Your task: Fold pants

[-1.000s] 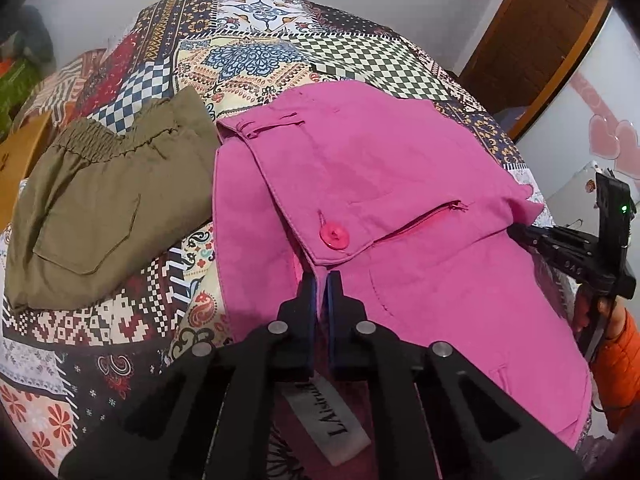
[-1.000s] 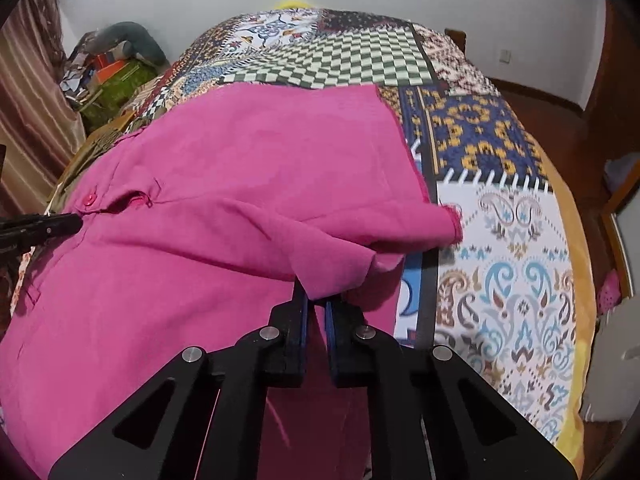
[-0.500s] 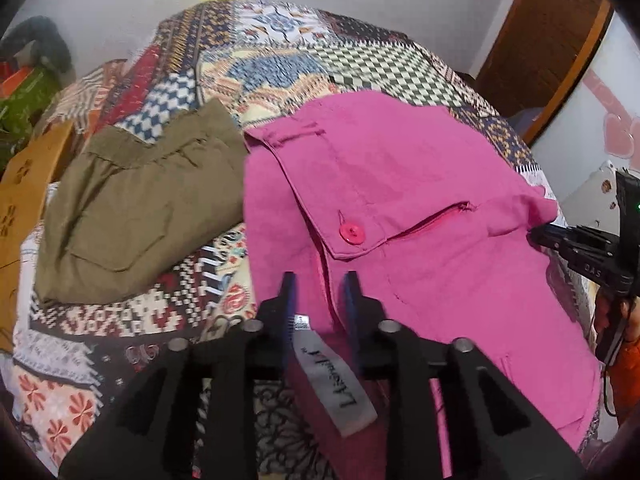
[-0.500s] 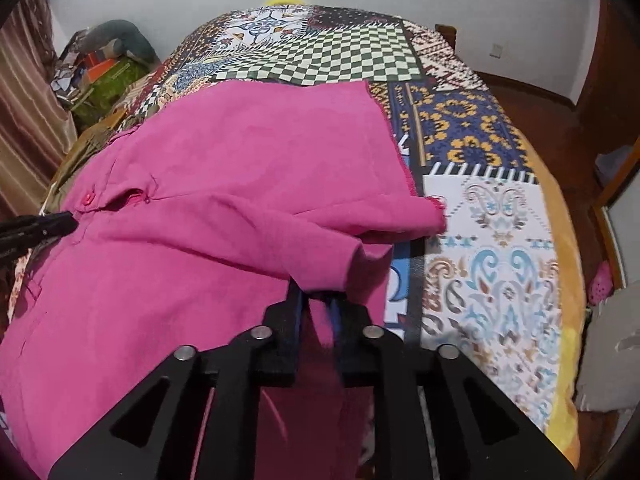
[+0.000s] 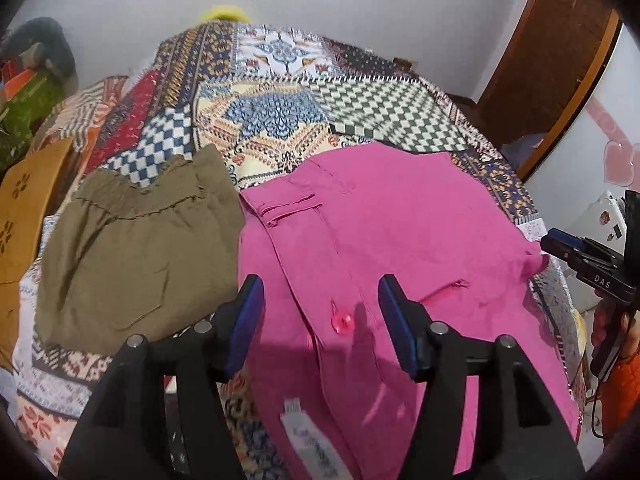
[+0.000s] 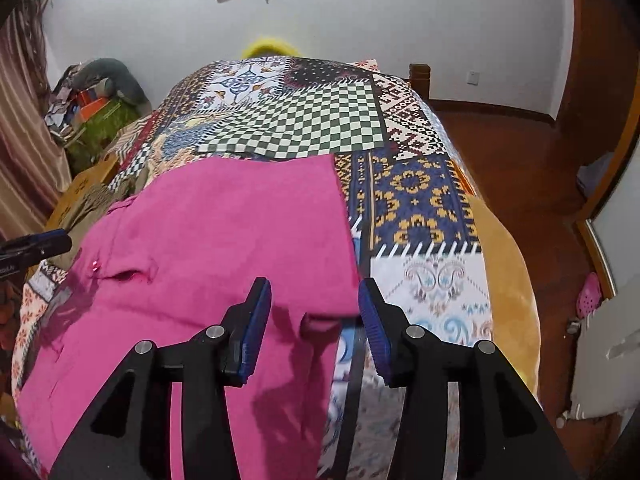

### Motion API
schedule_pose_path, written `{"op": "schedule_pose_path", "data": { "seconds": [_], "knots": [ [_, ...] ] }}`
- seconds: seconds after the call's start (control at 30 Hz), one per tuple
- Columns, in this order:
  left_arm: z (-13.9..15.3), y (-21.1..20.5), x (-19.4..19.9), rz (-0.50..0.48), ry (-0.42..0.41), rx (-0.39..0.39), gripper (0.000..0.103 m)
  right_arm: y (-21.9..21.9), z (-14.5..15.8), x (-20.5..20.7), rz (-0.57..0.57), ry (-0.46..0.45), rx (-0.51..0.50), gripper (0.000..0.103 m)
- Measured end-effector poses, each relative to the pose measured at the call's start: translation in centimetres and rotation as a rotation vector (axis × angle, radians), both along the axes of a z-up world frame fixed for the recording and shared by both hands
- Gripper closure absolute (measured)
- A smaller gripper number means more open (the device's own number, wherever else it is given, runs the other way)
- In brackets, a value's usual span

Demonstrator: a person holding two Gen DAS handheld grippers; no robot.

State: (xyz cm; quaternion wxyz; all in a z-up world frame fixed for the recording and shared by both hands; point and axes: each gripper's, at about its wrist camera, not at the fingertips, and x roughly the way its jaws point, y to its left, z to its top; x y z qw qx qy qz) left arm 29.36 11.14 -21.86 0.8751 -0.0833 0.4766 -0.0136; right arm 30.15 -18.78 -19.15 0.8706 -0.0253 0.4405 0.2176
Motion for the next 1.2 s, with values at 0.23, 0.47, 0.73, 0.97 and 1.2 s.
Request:
{"op": "schedule_pose_path", "data": {
  "seconds": [0.23,0.47,0.73,0.97,1.2],
  "knots": [
    [-2.7,0.8,2.3,-0.002,0.051,-0.036,0.055,0.4,-3.1,3.1,0.017,0.102,0.021,0.061],
    [-3.0,0.8,3.3,-0.018,0.035,-0.039,0.074,0.6,-4.5,4.2,0.024,0.118,0.031,0.061],
    [-2.7,1.0,3.3,-0.014,0.011,-0.027,0.091,1.7,-4.5,3.8,0.055,0.044,-0.045,0.095],
    [-1.3,0.4,2.8,-0.035,-0.06,0.021,0.099,2.4,-3.3,3.9,0.076,-0.053,-0.14,0.099],
    [-2.1,0.6,3.1,-0.03,-0.037,0.045,0.099,1.9,-2.8,5.6,0.057,-0.073,-0.157,0.1]
  ]
}}
